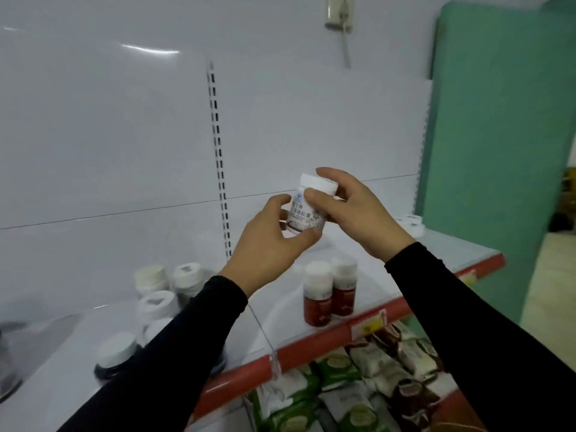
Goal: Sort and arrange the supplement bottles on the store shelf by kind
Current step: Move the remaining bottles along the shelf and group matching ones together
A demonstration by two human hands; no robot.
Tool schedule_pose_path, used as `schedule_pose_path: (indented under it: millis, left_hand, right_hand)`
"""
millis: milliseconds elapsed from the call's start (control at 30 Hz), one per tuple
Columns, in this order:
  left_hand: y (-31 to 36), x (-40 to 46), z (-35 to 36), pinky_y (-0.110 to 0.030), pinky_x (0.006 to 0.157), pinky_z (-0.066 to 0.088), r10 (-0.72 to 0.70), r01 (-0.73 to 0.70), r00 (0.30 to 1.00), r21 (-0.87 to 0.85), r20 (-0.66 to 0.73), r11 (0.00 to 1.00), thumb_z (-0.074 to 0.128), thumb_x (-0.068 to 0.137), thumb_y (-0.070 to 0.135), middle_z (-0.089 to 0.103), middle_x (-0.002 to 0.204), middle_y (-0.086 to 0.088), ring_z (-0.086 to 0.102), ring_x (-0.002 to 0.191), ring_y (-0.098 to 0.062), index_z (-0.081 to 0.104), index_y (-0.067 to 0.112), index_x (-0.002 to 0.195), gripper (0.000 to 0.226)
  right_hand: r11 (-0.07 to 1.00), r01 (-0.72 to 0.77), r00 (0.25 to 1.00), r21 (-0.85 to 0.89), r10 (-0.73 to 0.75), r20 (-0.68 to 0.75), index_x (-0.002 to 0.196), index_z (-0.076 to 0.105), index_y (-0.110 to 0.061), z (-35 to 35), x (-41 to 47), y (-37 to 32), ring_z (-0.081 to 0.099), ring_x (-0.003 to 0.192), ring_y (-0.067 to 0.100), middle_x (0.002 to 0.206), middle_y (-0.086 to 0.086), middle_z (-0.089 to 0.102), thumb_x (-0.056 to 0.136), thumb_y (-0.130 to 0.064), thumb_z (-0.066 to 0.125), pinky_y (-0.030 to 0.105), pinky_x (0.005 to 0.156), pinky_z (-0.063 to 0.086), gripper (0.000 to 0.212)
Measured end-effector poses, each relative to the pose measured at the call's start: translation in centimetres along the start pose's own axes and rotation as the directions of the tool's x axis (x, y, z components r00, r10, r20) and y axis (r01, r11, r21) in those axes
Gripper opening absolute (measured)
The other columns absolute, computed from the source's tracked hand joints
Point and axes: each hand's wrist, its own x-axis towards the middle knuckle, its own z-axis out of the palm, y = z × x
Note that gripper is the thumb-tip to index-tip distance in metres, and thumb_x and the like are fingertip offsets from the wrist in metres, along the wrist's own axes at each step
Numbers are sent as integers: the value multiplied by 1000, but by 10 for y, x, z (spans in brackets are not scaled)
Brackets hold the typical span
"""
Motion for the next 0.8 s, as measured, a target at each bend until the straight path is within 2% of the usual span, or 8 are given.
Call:
schedule_pose_path:
  millis: [67, 167, 200, 300, 467, 600, 800]
  left_hand:
    - [9, 13, 30, -19, 75, 48, -4, 4, 1000, 2, -18, 1000, 67, 84, 51, 58, 113, 14, 58, 103, -2, 43, 30, 138, 63]
    - [23, 39, 86, -17, 72, 45, -12, 11, 999, -21, -32, 1000, 63, 89, 47, 58, 112, 11, 57, 105, -7, 46, 29, 136, 53]
    - [25, 47, 103, -19, 73, 45, -15, 14, 999, -32, -40, 999, 61, 90, 45, 58, 112, 10, 57, 105, -8, 47, 29, 135, 50]
    - [30, 74, 162, -26, 80, 47, -54, 51, 997, -48, -57, 998, 58, 92, 43, 60, 112, 9, 57, 103, -9, 48, 28, 134, 46]
    - [22, 116, 272, -33, 90, 46, -255, 251, 965, -53, -65, 966, 49, 96, 42, 58, 121, 1, 58, 105, -18, 44, 22, 140, 48]
    - [3, 136, 325, -29, 88, 36, -417, 412, 904, -66, -95, 909, 44, 99, 43, 52, 116, 5, 53, 105, -17, 40, 18, 145, 52]
    - [-18, 153, 364, -29, 89, 34, -537, 533, 825, -73, -179, 843, 41, 100, 42, 52, 121, 1, 47, 107, -17, 42, 14, 144, 52]
  right_hand:
    - [999, -9, 997, -44, 5, -83, 134, 51, -25, -40, 3, 16, 60, 113, 10, 124, -5, 59, 86, -37, 72, 36, 96, 52, 54]
    - [992, -26, 979, -127, -1, -204, 134, 51, -23, -108, 13, 52, 59, 99, -2, 119, -6, 60, 84, -37, 73, 18, 79, 51, 57]
    - [987, -31, 973, -156, -5, -231, 132, 52, -24, -129, 17, 65, 58, 95, -5, 116, -8, 60, 83, -37, 73, 16, 75, 49, 55]
    - [981, -54, 964, -186, 3, -266, 128, 54, -22, -194, 36, 113, 59, 87, -2, 113, -5, 61, 82, -30, 75, 11, 64, 46, 52]
    - [971, -104, 982, -213, 65, -180, 128, 56, -12, -292, 74, 201, 62, 96, 18, 116, 6, 63, 79, -14, 78, 21, 76, 49, 53]
    - [960, -148, 988, -239, 131, -85, 128, 58, -12, -333, 99, 253, 63, 101, 25, 114, 7, 64, 77, -12, 80, 43, 92, 53, 54]
    - [962, -147, 987, -229, 158, 30, 127, 57, -10, -355, 120, 300, 63, 98, 25, 111, 6, 64, 78, -8, 79, 38, 88, 53, 54]
